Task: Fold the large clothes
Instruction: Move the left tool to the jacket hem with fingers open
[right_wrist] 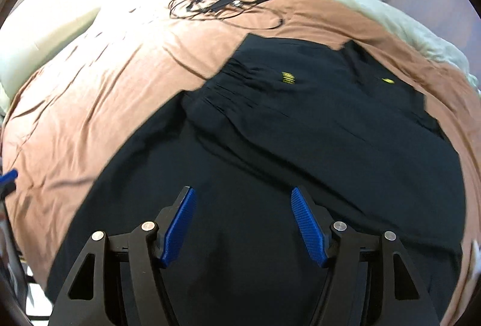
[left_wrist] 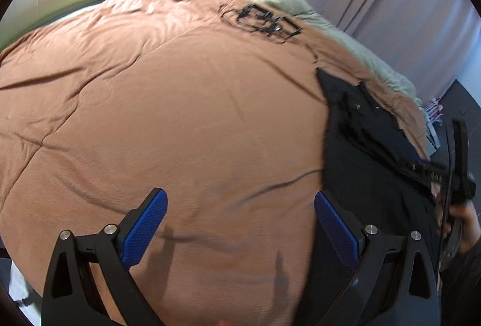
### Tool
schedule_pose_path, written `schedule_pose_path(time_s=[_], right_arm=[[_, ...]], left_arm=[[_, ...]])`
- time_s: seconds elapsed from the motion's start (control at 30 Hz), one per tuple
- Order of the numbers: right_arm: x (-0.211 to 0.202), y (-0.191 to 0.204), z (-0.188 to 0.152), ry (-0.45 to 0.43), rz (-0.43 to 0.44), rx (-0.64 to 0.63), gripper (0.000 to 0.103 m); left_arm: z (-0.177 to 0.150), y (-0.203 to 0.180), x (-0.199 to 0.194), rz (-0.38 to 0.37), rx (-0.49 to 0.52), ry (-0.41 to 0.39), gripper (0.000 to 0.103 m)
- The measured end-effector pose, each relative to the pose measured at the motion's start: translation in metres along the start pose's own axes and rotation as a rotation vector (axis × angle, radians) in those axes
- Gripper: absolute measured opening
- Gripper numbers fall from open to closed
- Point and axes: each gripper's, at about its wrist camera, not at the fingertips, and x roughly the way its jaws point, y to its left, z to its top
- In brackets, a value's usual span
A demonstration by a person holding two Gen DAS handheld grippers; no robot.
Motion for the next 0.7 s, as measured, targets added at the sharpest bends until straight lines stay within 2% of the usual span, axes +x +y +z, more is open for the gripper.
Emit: schedule_pose_path(time_s=[0.27, 0.4, 0.57, 0.7], right_arm=[[-0.082, -0.085, -0.096, -0.058, -0.06, 0.168, 0.068], [-0.11, -0.124, -0.144, -0.078, -0.101, 0.257, 0.076], [-0.133, -0.157, -0.192, -0.095, -0.108, 0.344, 0.078], [-0.144, -0.175, -0.227, -0.104, -0.121, 0.387, 0.079]], left_arm=[[-0.008, -0.053, -0.019, -0.068, 0.071, -0.033, 0.1], [-0.016, -0.077, -0.023, -0.111, 0.11, -0.049, 0.103], [-0.03, -0.107, -0.028, -0.15, 0.168, -0.078, 0.103], [-0.042, -0.126, -0.029, -0.151, 0.221, -0.047, 0.103]])
